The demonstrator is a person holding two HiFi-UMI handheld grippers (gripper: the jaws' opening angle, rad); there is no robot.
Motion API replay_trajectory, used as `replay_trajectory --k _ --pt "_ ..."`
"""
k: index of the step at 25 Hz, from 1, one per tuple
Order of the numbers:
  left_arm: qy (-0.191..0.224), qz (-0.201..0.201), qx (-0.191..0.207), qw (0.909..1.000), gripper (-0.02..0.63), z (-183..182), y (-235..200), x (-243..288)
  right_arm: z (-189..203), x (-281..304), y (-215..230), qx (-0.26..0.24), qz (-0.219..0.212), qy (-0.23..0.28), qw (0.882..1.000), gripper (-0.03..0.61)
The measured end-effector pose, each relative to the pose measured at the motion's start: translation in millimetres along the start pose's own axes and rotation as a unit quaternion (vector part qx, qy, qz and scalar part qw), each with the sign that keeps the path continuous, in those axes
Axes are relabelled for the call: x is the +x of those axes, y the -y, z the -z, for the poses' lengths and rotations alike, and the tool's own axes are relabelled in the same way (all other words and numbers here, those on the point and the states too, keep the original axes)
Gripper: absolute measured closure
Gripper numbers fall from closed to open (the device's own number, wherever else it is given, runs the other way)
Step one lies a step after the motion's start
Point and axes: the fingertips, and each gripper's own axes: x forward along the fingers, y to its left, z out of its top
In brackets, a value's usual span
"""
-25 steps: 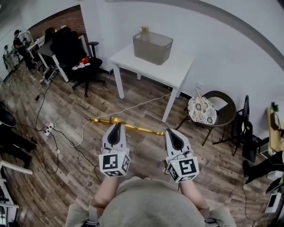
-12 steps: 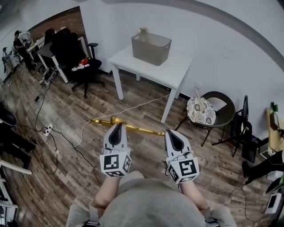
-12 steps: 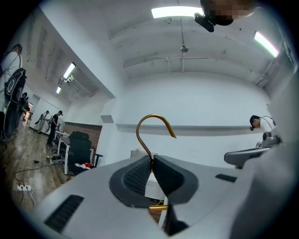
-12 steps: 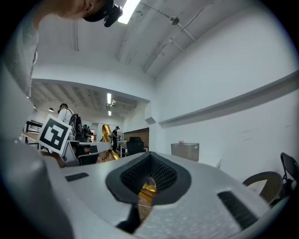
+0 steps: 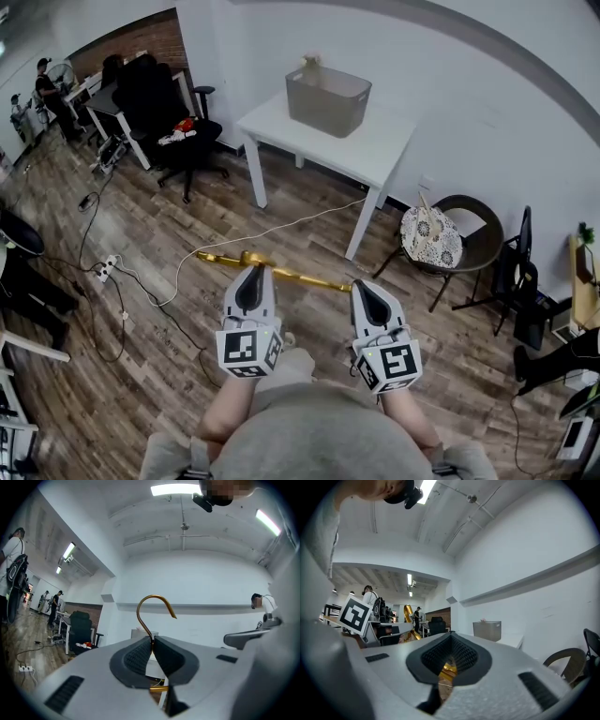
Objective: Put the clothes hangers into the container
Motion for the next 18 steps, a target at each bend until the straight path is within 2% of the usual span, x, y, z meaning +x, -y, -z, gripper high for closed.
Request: replay_trajectory --k 8,18 --pt "-0.002 0.004 0.000 1.0000 0.588 6 -1 25 5 19 20 0.005 0.008 -0.003 1.000 0.577" --pt "-0.002 0.009 0.001 1.0000 0.588 12 -12 92 7 78 54 -0.002 0.006 -0.006 1.000 0.577"
